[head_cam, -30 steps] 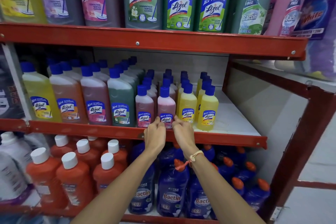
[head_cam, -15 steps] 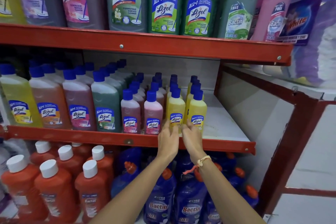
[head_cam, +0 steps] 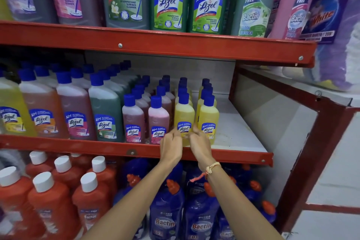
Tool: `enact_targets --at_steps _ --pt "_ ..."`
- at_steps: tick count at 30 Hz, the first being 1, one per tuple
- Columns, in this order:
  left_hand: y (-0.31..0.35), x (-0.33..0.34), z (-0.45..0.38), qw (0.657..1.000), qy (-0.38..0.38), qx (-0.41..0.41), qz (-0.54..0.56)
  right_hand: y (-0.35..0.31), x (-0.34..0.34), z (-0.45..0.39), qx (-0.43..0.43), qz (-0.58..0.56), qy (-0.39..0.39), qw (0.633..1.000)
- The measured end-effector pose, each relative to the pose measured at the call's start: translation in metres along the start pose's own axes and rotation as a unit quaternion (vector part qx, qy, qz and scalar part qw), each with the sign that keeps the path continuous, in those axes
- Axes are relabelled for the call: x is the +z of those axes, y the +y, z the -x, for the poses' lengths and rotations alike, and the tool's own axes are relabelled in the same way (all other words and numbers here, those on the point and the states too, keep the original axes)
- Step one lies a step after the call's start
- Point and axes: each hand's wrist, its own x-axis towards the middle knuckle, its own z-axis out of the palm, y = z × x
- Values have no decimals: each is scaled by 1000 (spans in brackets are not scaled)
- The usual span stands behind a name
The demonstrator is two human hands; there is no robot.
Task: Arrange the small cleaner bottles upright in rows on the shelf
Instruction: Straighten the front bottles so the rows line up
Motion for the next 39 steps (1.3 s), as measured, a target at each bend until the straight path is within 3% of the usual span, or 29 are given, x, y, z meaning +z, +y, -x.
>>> enact_targets --at_steps 10,19,24,28,32,39 --pt "-3 -21 22 999 -22 -14 47 7 2 19 -15 -36 25 999" --pt "1 -21 27 999 -24 -14 18 14 0 18 -34 16 8 999" --pt "-4 -6 50 996 61 56 20 22 -18 15 -12 -29 119 992" --pt "13 23 48 996 -46 51 47 24 -39 3 -16 -81 202 976" --pt "30 52 36 996 -77 13 34 23 -56 -21 -31 -48 169 984" --pt "30 65 22 997 -57 -17 38 25 -65 -34 -10 -23 67 997"
